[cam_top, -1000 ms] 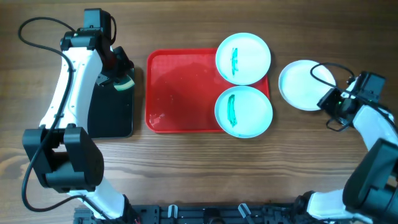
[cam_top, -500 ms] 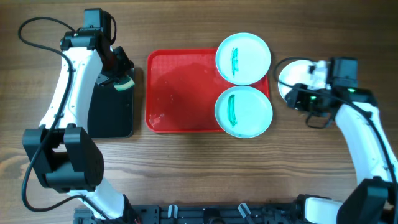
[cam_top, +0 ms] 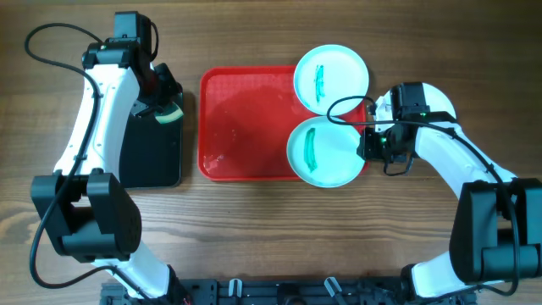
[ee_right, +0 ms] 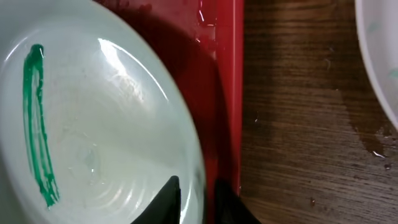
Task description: Clean dirty plates on tray and stack at the side
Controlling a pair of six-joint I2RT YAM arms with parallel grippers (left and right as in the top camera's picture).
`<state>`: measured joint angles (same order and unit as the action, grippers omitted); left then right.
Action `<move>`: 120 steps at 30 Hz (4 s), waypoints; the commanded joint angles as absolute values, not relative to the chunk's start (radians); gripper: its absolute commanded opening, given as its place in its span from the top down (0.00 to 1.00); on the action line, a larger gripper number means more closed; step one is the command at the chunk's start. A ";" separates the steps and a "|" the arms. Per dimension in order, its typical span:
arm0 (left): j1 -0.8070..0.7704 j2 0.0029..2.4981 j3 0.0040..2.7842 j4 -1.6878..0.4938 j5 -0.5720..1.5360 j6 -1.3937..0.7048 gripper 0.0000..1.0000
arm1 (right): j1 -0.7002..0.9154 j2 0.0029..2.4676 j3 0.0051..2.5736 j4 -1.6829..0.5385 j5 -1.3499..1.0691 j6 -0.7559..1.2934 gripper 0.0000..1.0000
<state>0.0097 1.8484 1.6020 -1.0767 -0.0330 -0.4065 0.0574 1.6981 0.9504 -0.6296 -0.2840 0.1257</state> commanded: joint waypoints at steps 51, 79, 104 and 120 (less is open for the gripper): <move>-0.249 1.964 1.603 -0.846 0.145 0.076 0.96 | 0.483 1.966 1.225 -0.403 -0.211 0.680 0.96; -0.302 2.219 1.603 -0.841 0.083 0.128 0.96 | 0.483 1.966 1.225 -0.390 -0.230 0.657 0.96; -0.304 2.219 1.603 -0.976 -0.242 -0.065 0.96 | 0.483 1.966 1.225 -0.389 -0.237 0.655 0.96; -0.398 2.219 1.603 -0.722 0.117 0.005 0.96 | 0.483 1.966 1.225 -0.386 -0.237 0.654 0.96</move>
